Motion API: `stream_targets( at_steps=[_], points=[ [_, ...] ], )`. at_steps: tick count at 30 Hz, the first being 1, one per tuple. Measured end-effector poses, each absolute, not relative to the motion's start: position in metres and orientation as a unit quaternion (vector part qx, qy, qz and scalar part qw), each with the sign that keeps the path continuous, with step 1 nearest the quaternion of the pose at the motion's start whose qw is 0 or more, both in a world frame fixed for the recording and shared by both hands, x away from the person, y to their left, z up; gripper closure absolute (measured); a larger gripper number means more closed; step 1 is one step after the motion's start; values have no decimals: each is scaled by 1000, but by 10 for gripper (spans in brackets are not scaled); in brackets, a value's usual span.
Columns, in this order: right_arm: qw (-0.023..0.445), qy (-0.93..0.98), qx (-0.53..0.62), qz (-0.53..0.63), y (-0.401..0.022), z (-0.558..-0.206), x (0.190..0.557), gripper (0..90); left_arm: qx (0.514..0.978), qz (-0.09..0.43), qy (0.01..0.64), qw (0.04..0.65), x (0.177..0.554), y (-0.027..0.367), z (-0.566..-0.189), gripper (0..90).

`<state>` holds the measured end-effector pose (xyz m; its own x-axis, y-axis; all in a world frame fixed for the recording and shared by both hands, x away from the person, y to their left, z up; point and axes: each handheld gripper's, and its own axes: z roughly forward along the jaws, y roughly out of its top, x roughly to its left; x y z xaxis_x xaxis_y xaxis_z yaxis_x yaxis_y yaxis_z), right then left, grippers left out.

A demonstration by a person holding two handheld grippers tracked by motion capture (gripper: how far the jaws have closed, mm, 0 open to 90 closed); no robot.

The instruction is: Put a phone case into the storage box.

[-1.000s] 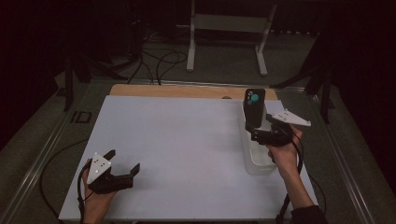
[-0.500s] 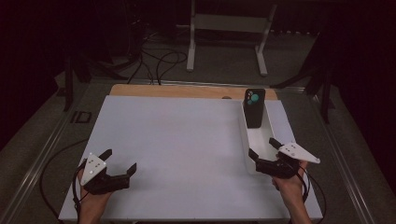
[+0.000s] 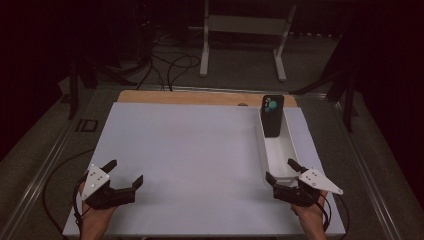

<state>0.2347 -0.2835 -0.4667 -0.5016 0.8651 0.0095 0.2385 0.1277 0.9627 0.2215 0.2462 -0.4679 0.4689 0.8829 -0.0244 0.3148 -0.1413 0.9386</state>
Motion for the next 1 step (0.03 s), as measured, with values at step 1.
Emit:
stream_targets(
  at_steps=[1],
  points=[
    [296, 687, 399, 530, -284, -467, 233, 90, 699, 286, 429, 496, 222, 246, -468, 5]
  ],
)
